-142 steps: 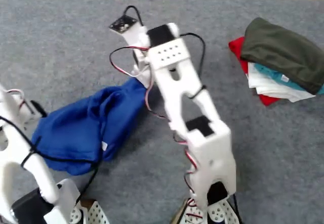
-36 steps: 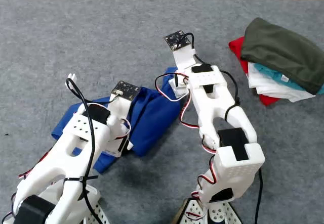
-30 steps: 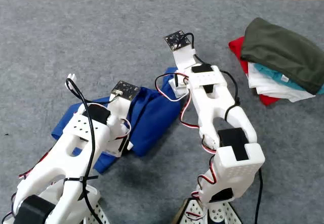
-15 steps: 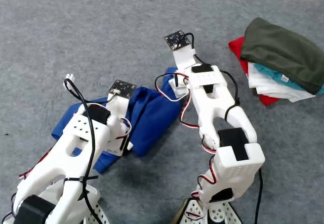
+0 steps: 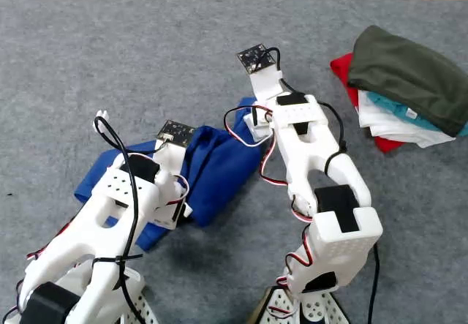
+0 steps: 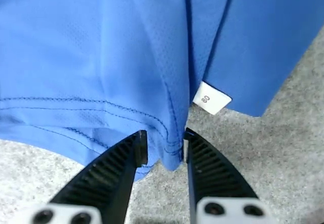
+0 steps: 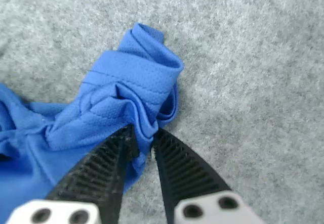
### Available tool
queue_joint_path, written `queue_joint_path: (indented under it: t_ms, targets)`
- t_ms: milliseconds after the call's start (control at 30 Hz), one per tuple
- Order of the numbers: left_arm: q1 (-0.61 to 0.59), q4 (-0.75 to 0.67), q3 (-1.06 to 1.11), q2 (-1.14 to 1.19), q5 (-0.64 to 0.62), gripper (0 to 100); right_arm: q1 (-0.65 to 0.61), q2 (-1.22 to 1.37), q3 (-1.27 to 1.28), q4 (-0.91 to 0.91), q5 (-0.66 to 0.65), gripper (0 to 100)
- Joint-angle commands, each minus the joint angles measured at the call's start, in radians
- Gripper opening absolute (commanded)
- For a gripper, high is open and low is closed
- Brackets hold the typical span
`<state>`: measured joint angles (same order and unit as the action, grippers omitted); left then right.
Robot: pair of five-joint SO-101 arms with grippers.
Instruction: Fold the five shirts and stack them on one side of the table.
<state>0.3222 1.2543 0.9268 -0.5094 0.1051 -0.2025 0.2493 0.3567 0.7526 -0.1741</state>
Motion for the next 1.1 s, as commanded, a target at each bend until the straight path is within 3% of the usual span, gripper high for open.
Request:
queue_joint_path:
  t_ms: [0, 133, 267, 467, 700, 867, 1067]
  targets:
    - [-0.003, -0.009, -0.006, 0.001, -0.008, 12, 0.004, -0.03, -0.002, -0.017, 0.009, 0.5]
    - [-0.002, -0.035, 0.02, 0.001, -0.003, 12, 0.004, -0.03, -0.002, -0.017, 0.009, 0.5]
    - [-0.002, -0.075, 0.04, 0.001, -0.002, 2, 0.004, -0.03, -0.002, -0.018, 0.009, 0.5]
    - [-0.009, -0.071, 0.006, -0.001, -0.006, 2, 0.004, -0.03, -0.002, -0.018, 0.009, 0.5]
    - [-0.025, 0.095, -0.261, -0.002, 0.002, 2, 0.007, -0.051, -0.007, 0.008, 0.005, 0.5]
    - [-0.167, 0.186, -0.479, -0.001, 0.074, 2, 0.005, -0.189, -0.002, 0.143, -0.017, 0.5]
    - [-0.407, 0.275, -0.736, -0.001, 0.158, 2, 0.005, -0.414, -0.002, 0.396, -0.184, 0.5]
